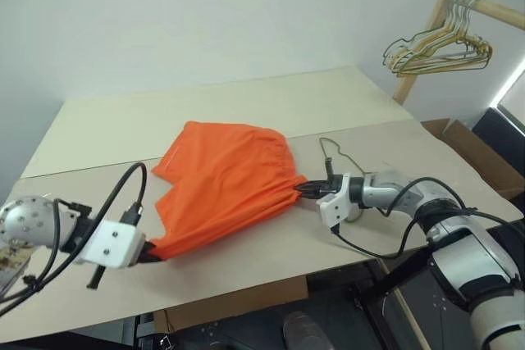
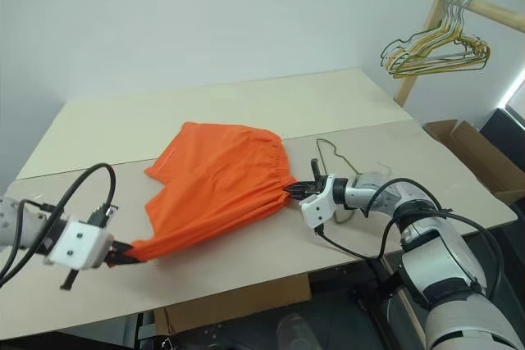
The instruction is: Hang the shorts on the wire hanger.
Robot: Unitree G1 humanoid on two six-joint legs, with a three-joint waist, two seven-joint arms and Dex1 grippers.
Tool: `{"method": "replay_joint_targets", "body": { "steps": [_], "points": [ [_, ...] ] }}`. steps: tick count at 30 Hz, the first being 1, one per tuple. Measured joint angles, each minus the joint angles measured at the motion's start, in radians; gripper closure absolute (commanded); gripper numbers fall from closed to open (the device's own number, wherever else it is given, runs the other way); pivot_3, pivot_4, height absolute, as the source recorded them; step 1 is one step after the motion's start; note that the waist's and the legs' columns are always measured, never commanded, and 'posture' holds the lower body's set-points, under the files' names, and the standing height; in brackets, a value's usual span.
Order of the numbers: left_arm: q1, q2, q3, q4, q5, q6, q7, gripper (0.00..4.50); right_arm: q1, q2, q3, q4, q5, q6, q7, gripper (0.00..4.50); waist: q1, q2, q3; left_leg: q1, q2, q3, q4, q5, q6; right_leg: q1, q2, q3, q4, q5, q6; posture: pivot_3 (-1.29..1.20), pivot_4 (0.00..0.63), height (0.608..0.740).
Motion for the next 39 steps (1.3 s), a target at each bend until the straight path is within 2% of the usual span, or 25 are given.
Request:
{"method": "replay_joint_targets", "body": {
  "steps": [3, 6, 11, 13, 16, 18, 19, 24, 25, 27, 28, 31, 33, 36, 39],
  "points": [
    [0.130, -0.024, 0.089, -0.126, 0.006, 0.062, 0.020, 4.47, 0.010, -0.006, 0.016, -0.004, -0.034, -0.017, -0.041, 4.50, 0.007, 0.000, 0.000, 0.000, 0.000, 0.000, 0.000, 0.000, 0.000, 0.001, 0.000, 0.000, -0.004, -0.001, -0.003, -0.20, 0.000, 0.740],
    [0.204, -0.058, 0.120, -0.199, 0.053, 0.089, 0.055, 4.47, 0.025, -0.051, 0.030, -0.025, -0.049, -0.070, -0.060, 4.50, 0.025, 0.001, 0.001, 0.003, 0.000, 0.000, -0.001, -0.001, -0.001, 0.002, 0.001, 0.000, -0.005, -0.001, -0.004, -0.19, 0.000, 0.740],
    [0.199, -0.069, 0.115, -0.232, 0.136, 0.102, 0.088, 4.47, 0.076, -0.115, 0.034, -0.059, -0.022, -0.137, -0.028, 4.50, 0.044, 0.001, 0.001, 0.004, 0.000, 0.000, -0.001, -0.001, -0.001, 0.006, 0.001, -0.001, -0.006, -0.001, -0.006, -0.20, 0.000, 0.740],
    [0.184, -0.074, 0.101, -0.237, 0.155, 0.113, 0.096, 4.50, 0.090, -0.135, 0.035, -0.064, 0.015, -0.156, 0.015, 3.81, 0.047, 0.001, 0.001, 0.004, 0.000, 0.000, -0.001, -0.001, -0.001, 0.008, 0.001, -0.001, -0.006, -0.001, -0.006, -0.21, 0.000, 0.740],
    [0.179, -0.073, 0.087, -0.223, 0.165, 0.122, 0.076, 3.80, 0.116, -0.192, 0.036, -0.059, 0.085, -0.152, 0.112, 2.92, 0.051, 0.001, 0.001, 0.005, 0.000, 0.001, -0.001, -0.002, 0.000, 0.009, 0.001, -0.001, -0.007, -0.002, -0.007, -0.21, 0.000, 0.740],
    [0.185, -0.075, 0.080, -0.198, 0.166, 0.114, 0.050, 3.08, 0.137, -0.228, 0.037, -0.061, 0.139, -0.148, 0.185, 2.14, 0.053, 0.001, 0.001, 0.006, 0.000, 0.001, -0.001, -0.002, 0.000, 0.010, 0.001, -0.001, -0.008, -0.002, -0.007, -0.22, 0.000, 0.740],
    [0.189, -0.074, 0.081, -0.191, 0.165, 0.104, 0.037, 2.86, 0.144, -0.229, 0.037, -0.069, 0.162, -0.148, 0.202, 1.91, 0.051, 0.001, 0.001, 0.007, 0.001, 0.000, -0.001, -0.002, 0.000, 0.011, 0.001, -0.002, -0.008, -0.002, -0.008, -0.22, 0.000, 0.740],
    [0.272, -0.075, 0.139, -0.142, 0.154, -0.002, -0.066, 1.18, 0.258, -0.273, 0.046, -0.214, 0.383, -0.111, 0.348, 0.17, 0.050, 0.002, 0.001, 0.012, 0.005, 0.001, -0.001, -0.006, 0.000, 0.019, 0.003, -0.002, -0.012, -0.004, -0.011, -0.19, 0.000, 0.740],
    [0.288, -0.077, 0.169, -0.140, 0.146, -0.013, -0.091, 0.89, 0.291, -0.298, 0.044, -0.270, 0.436, -0.081, 0.381, 0.00, 0.054, 0.002, 0.001, 0.012, 0.005, 0.001, -0.001, -0.006, 0.000, 0.018, 0.003, -0.003, -0.012, -0.004, -0.011, -0.18, 0.000, 0.740],
    [0.326, -0.091, 0.256, -0.130, 0.106, -0.028, -0.139, 0.19, 0.392, -0.360, 0.031, -0.388, 0.577, 0.017, 0.440, 0.00, 0.066, 0.002, 0.001, 0.011, 0.006, 0.001, -0.001, -0.006, 0.001, 0.019, 0.002, -0.003, -0.014, -0.004, -0.011, -0.17, 0.000, 0.740],
    [0.339, -0.101, 0.304, -0.121, 0.077, -0.024, -0.164, 0.01, 0.457, -0.391, 0.007, -0.456, 0.656, 0.091, 0.463, 0.00, 0.078, 0.002, 0.001, 0.010, 0.006, 0.001, 0.000, -0.007, 0.001, 0.018, 0.002, -0.003, -0.013, -0.004, -0.011, -0.16, 0.000, 0.740],
    [0.326, -0.128, 0.429, -0.094, -0.024, 0.054, -0.197, 0.01, 0.652, -0.493, -0.106, -0.675, 0.938, 0.405, 0.503, 0.00, 0.113, 0.004, 0.002, 0.011, 0.008, 0.001, 0.001, -0.007, 0.002, 0.018, 0.001, -0.003, -0.012, -0.004, -0.011, -0.15, 0.000, 0.740],
    [0.278, -0.133, 0.464, -0.079, -0.089, 0.133, -0.180, 0.01, 0.725, -0.532, -0.199, -0.782, 1.078, 0.593, 0.500, 0.00, 0.131, 0.005, 0.002, 0.012, 0.010, 0.001, 0.002, -0.007, 0.001, 0.019, 0.003, -0.003, -0.012, -0.004, -0.011, -0.15, 0.000, 0.740],
    [0.137, -0.153, 0.455, -0.082, -0.227, 0.313, -0.079, 0.01, 0.797, -0.555, -0.355, -0.928, 1.230, 0.891, 0.447, 0.00, 0.163, 0.006, 0.002, 0.013, 0.015, 0.001, 0.002, -0.008, 0.000, 0.017, 0.008, -0.004, -0.012, -0.003, -0.012, -0.16, 0.000, 0.740],
    [-0.121, -0.230, 0.350, -0.100, -0.388, 0.508, 0.132, 0.01, 0.788, -0.559, -0.423, -1.031, 1.292, 1.256, 0.335, 0.00, 0.195, 0.006, 0.002, 0.011, 0.016, 0.001, 0.004, -0.008, -0.001, 0.015, 0.008, -0.005, -0.011, -0.002, -0.014, -0.20, 0.000, 0.740]
  ]
}}
